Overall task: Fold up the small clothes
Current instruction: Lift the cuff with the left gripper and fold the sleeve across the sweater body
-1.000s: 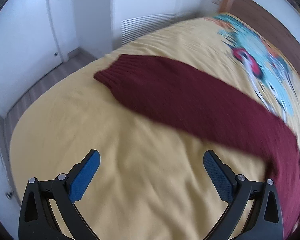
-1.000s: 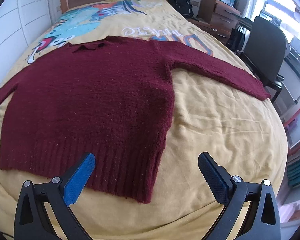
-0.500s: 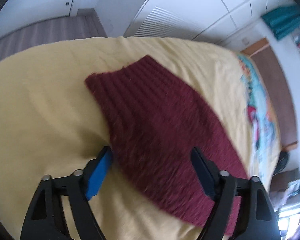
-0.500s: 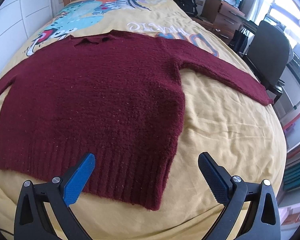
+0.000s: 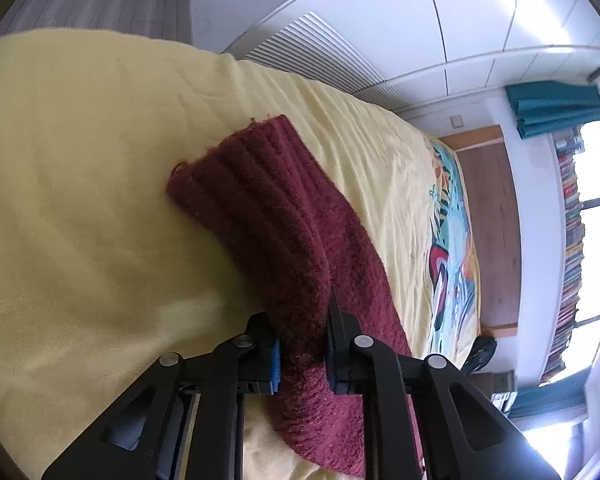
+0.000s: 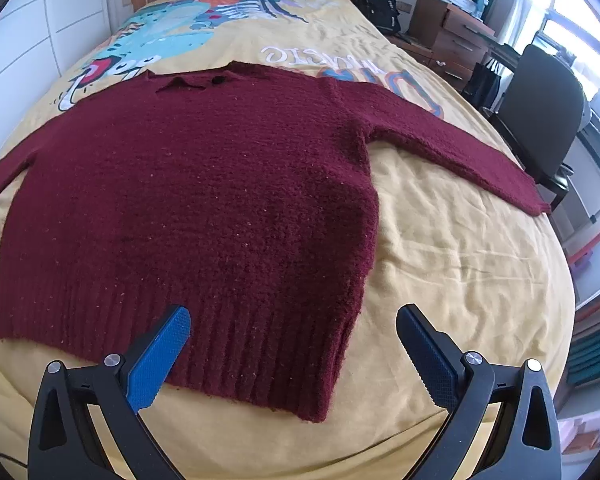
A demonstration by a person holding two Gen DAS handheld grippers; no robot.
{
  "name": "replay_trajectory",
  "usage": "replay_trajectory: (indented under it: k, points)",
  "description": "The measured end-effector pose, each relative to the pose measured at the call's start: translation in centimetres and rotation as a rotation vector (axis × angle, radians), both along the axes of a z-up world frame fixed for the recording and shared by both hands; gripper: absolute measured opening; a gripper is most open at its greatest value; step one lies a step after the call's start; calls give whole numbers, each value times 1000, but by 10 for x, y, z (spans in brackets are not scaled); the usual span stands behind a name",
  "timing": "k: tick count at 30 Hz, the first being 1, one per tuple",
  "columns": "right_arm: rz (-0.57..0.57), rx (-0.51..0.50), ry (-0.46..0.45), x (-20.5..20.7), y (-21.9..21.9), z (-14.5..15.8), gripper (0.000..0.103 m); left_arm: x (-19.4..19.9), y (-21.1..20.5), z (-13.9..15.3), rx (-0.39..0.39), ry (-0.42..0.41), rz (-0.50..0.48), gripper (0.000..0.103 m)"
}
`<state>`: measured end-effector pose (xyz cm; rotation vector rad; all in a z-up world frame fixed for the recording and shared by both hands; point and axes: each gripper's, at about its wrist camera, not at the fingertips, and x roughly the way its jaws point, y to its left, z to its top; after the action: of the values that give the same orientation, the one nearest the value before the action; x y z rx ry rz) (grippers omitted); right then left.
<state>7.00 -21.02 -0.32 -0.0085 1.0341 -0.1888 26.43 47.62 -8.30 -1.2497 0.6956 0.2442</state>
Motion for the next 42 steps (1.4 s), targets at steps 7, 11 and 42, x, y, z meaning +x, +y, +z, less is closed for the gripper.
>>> replay_trajectory:
  k: [7,11,42]
  points:
    - [-2,31,-20,-3,-5,1,103,22,-25,31,30,-31,-42,12]
    - [-16,41,-31,-8,-15,3,103,34,-51,58,51,-51,-88,12]
    - [-141,177,-153,-63,-126,0,103,119,-408,175,87,-148,-561,11]
